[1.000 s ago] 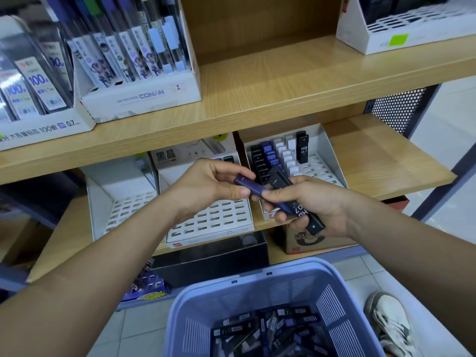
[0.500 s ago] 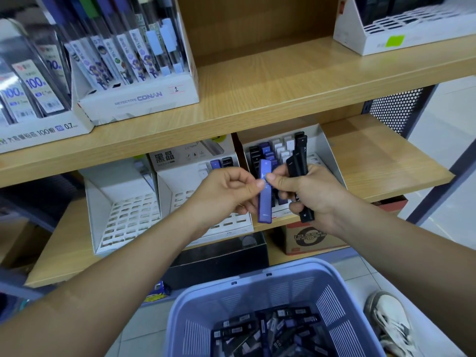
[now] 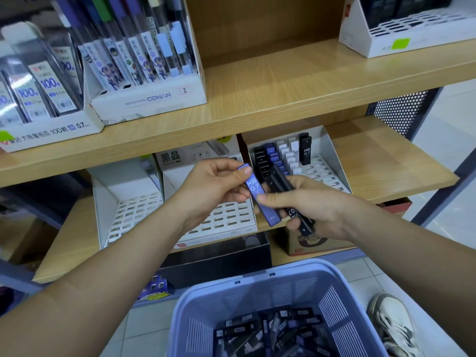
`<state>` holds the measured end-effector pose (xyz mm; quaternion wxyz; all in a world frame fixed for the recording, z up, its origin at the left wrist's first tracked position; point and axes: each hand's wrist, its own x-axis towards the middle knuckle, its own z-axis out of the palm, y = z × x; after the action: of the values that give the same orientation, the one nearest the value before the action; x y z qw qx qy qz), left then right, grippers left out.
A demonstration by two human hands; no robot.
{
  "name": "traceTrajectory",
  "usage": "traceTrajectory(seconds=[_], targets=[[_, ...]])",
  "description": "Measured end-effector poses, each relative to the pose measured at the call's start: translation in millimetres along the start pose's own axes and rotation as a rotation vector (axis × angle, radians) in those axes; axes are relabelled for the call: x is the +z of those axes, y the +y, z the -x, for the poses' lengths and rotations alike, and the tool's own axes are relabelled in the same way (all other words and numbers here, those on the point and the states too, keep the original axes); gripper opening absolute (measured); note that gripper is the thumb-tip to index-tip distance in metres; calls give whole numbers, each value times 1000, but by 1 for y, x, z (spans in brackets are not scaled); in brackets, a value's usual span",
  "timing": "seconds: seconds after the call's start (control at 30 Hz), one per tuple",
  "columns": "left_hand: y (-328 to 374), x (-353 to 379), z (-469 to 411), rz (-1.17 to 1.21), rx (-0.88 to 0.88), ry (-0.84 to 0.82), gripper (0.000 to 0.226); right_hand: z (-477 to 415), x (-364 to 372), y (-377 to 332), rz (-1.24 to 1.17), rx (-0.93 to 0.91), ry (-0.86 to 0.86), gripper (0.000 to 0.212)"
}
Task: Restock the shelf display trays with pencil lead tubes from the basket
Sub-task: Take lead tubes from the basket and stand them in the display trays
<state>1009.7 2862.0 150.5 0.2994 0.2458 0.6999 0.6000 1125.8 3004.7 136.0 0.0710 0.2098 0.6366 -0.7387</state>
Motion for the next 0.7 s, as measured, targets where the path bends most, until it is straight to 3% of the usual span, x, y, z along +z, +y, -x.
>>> traceTrajectory(seconds=[0.1,0.2,0.3,0.4,0.5,0.7], targets=[[2,-7,1,21,2,7,16,-1,2,2,122,-30,-17,22],[4,-11,3,-125,7,-14,24,-5,6,6,191,-50,45,19],[7,-24,-2,-227,36,96,21,-7,6,5,46,35,90,15],[1,-50,-12,-474,49,241,19,-2,1,2,-65,162,29,33],[-11,-67,-13,-764,109,283,17,4,-8,3,-51,206,-30,27],[-10,-43,-11,-638,139,160,18,16,-42,5,219,281,-45,21]])
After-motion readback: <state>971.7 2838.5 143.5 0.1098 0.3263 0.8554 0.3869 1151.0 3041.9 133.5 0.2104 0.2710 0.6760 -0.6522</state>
